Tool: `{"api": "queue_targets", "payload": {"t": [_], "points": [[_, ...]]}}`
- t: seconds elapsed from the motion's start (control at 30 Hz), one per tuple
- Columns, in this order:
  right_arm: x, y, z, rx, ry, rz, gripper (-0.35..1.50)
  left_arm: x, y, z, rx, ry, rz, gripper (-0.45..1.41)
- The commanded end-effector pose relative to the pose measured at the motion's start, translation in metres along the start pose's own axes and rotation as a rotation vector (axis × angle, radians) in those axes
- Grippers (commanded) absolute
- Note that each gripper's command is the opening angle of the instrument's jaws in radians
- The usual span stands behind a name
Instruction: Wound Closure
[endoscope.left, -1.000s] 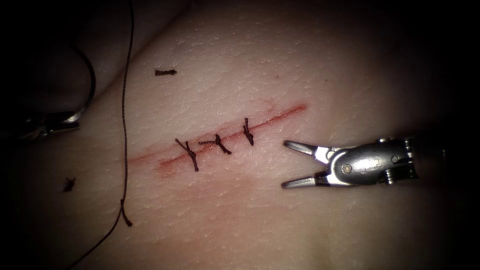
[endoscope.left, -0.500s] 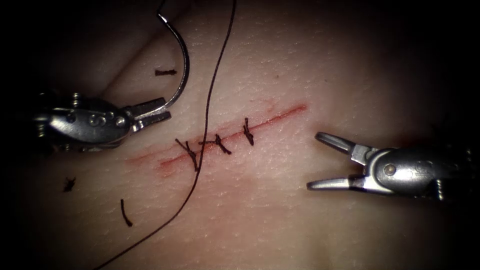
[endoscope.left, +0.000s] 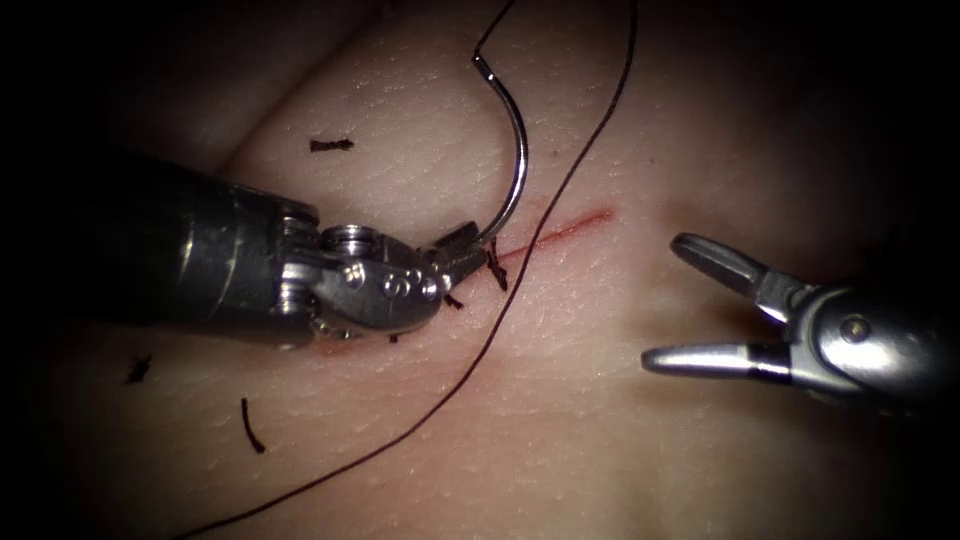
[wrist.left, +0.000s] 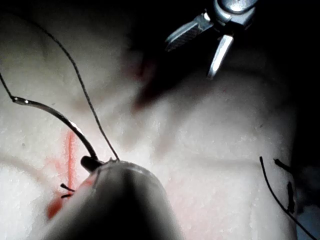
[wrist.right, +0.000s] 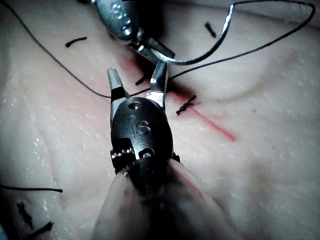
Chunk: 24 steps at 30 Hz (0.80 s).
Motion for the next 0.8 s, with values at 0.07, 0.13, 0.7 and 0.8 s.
{"api": "queue_targets", "payload": {"t": [0.07, 0.13, 0.7, 0.8], "points": [[-0.0002, 0.0001, 0.0018, -0.050, -0.017, 0.032, 1.21, 0.0004, 0.0013, 0.0008, 0.041, -0.005, 0.014, -0.45], [-0.0002, 0.0006, 0.0026, -0.094, -0.041, 0.055, 1.23, 0.0008, 0.0019, 0.0010, 0.075, -0.007, 0.032, -0.45], [-0.0009, 0.0052, 0.0084, -0.327, -0.150, 0.199, 1.33, 0.0025, 0.0037, 0.0007, 0.383, -0.035, 0.187, -0.45], [-0.0005, 0.0056, 0.0090, -0.335, -0.153, 0.205, 1.31, 0.0026, 0.0037, 0.0008, 0.407, -0.043, 0.197, -0.45]]}}
